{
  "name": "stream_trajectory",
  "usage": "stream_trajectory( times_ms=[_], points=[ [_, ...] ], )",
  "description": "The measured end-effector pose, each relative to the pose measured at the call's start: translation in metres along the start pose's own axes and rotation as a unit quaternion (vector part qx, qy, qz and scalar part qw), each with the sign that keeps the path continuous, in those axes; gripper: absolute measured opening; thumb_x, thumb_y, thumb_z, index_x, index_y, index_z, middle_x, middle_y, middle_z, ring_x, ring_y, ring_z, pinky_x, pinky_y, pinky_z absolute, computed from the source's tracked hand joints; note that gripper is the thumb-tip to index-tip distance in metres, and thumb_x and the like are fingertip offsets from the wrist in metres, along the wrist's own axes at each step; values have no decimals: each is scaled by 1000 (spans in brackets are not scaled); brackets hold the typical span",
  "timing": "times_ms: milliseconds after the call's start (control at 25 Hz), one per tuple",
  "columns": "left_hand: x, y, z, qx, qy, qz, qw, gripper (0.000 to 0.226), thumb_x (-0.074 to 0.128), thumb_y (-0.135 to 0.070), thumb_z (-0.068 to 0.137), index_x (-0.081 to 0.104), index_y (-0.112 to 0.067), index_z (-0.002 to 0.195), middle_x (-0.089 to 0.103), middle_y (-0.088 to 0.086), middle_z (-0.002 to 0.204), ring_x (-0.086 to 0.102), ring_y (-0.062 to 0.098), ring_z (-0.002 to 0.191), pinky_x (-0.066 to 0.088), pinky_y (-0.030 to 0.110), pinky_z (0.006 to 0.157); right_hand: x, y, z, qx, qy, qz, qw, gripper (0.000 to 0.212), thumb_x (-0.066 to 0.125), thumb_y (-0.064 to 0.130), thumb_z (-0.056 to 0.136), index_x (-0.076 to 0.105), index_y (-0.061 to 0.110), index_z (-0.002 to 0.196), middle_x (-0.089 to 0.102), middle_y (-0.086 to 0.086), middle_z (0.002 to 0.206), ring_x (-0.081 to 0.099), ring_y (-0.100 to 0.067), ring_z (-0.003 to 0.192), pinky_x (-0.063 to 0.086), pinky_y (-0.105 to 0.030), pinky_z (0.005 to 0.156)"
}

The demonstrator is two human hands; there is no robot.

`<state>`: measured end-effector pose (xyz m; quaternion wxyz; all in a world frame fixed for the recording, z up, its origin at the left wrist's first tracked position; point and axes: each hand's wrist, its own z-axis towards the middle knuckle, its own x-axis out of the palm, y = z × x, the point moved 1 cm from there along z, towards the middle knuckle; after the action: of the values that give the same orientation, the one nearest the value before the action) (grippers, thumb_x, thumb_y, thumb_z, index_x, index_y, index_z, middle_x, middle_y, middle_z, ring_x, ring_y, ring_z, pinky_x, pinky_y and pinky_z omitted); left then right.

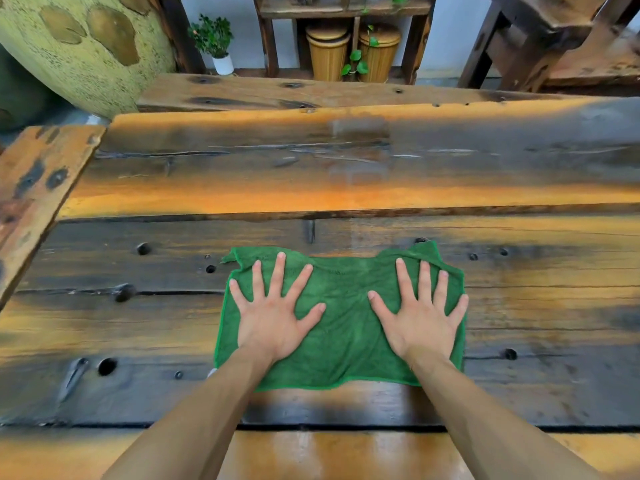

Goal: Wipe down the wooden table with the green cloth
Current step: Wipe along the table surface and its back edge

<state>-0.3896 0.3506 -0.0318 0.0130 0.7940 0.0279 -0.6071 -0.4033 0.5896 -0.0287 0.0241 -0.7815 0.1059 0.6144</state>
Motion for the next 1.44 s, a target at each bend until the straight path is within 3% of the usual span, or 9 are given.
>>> stream_trajectory(
  times_ms=[760,1120,1440],
  points=[
    [-51,-18,202,15,-22,-25,999,75,3,-86,86,-20,-56,150,-31,-6,164,-24,41,151,-7,74,113,-45,28,198,13,-34,0,999,80,7,86,84,-6,51,155,-9,7,168,-12,-24,154,-7,-60,119],
    [-78,-26,297,9,-19,-26,999,77,6,-88,84,-17,-58,151,-31,-6,165,-26,42,150,-9,74,113,-68,42,298,-7,-18,-7,1000,85,6,91,79,-10,53,153,-12,8,167,-13,-23,153,-6,-61,119],
    [-98,-26,372,13,-34,-34,999,78,6,-92,81,-7,-61,152,-19,-8,168,-19,38,153,-7,73,115,-84,51,367,-17,-38,-6,999,88,5,95,75,-1,54,154,-5,9,168,-8,-22,154,-6,-62,118]
  ],
)
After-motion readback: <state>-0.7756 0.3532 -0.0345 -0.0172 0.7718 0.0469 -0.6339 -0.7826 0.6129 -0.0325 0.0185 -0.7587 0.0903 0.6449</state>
